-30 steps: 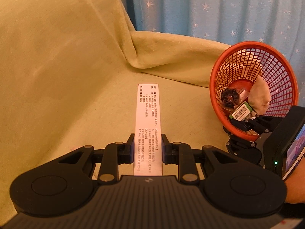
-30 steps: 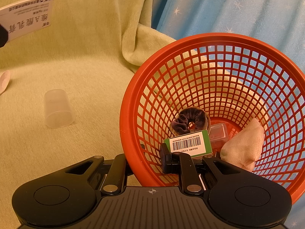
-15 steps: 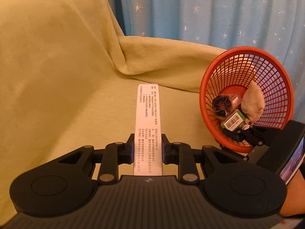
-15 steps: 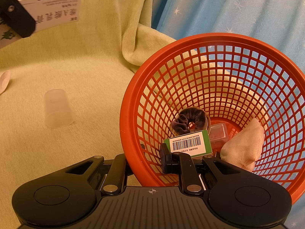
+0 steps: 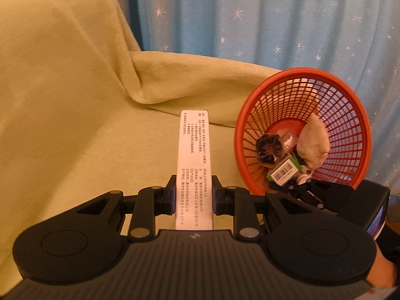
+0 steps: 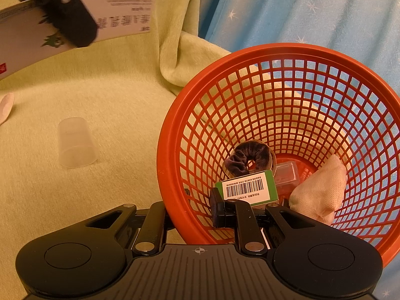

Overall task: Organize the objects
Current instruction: 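Carry the white box over the basket and open the left gripper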

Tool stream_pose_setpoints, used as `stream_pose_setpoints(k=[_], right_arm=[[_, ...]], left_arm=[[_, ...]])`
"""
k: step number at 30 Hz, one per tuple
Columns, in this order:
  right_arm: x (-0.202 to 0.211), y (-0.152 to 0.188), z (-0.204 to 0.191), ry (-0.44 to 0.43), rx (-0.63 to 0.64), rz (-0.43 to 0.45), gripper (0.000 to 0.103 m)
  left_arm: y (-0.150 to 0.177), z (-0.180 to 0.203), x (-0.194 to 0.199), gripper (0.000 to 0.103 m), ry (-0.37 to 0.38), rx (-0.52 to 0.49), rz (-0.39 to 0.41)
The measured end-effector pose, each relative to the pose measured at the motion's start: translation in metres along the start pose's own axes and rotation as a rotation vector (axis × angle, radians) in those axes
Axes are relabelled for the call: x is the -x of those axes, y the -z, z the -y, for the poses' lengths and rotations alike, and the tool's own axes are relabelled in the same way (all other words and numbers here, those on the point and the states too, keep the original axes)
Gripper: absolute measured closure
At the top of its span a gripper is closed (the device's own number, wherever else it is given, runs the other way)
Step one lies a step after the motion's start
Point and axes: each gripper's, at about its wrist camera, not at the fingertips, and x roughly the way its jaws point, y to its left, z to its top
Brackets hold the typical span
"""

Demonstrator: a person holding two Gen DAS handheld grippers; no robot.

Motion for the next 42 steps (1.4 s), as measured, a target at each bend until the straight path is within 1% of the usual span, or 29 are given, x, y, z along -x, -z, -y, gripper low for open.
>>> stream_pose_setpoints(k=[11, 14, 24, 33, 40, 41, 42], right_arm=[[0.0, 0.0, 0.001, 0.0, 0.0, 0.0, 0.089], [0.0, 0.0, 0.001, 0.0, 0.0, 0.0, 0.089], [0.0, 0.0, 0.0, -0.001, 0.0, 0.0, 0.089], [0.001, -0.001, -0.001, -0.001, -0.001, 0.001, 0.089], [0.001, -0.002, -0.003, -0.004, -0.006, 0.003, 0.09], [0.001, -0.003, -0.004, -0.004, -0.005, 0.003, 0.09], [0.001, -0.003, -0.004, -0.004, -0.004, 0.003, 0.09]], left_arm=[[-0.012, 0.017, -0.004, 0.082, 0.053, -0.06, -0.007], [-0.015, 0.021, -0.004, 0.082, 0.078, -0.077, -0.004], [-0.028, 0.045, -0.009, 0.082, 0.136, -0.159, -0.005], [-0.048, 0.069, -0.031, 0.082, 0.199, -0.239, -0.029], [-0.064, 0.103, -0.06, 0.082, 0.263, -0.324, -0.052], [-0.066, 0.108, -0.065, 0.081, 0.275, -0.341, -0.049], [-0.068, 0.113, -0.069, 0.078, 0.28, -0.352, -0.035]])
